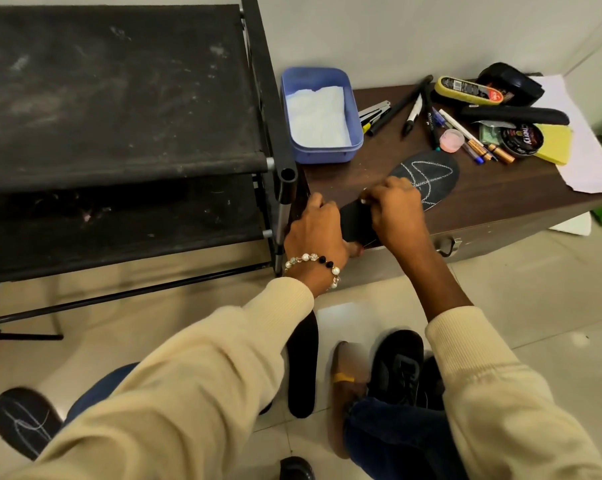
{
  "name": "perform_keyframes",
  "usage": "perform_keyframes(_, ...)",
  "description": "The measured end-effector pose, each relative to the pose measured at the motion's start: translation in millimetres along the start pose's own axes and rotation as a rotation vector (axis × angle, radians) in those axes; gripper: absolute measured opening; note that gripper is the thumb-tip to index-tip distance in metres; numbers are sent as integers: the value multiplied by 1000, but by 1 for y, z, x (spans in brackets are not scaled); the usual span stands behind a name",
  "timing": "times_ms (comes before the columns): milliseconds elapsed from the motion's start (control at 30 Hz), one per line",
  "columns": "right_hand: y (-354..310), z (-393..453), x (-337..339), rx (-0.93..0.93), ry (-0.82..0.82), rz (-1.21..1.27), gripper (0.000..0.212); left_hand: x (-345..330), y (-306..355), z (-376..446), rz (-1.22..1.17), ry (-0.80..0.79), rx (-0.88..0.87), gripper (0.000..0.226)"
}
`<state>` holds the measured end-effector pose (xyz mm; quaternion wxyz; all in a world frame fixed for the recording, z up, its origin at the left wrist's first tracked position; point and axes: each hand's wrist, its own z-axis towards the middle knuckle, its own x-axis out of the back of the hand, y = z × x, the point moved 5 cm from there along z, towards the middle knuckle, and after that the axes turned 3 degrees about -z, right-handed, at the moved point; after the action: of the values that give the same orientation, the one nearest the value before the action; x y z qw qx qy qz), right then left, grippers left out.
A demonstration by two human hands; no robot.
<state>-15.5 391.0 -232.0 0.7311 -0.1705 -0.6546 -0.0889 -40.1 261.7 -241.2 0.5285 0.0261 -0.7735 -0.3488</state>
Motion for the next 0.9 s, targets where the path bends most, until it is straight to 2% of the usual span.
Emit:
perform_keyframes(100, 0, 2, 1, -41, -3, -22, 29, 0, 0, 0, 4, -3, 2, 65)
perform_keyframes(300, -33, -12, 4, 218, -82, 51, 29, 3, 2, -2, 1, 13, 18, 46)
perform_keyframes(433, -7, -7, 6, 52, -57, -8, 32, 0, 0, -1, 11, 11, 13, 60)
perform_keyframes(533, 5, -9, 6, -59, -49, -19, 28, -3, -1, 1, 10, 9, 17, 63)
perform_keyframes(633, -10, -18, 5, 43, -88, -5, 29, -2, 0, 1, 0, 24, 2, 61)
perform_keyframes(767, -11, -31, 16, 224, -136, 154, 22, -3, -1, 1, 10, 9, 9, 63)
perform_keyframes(833, 7, -31, 20, 155, -114, 141, 18, -3, 0, 1, 24, -4, 16, 65)
perform_keyframes(900, 23, -29, 20, 6, -86, 81, 20, -3, 0, 1, 26, -6, 22, 66)
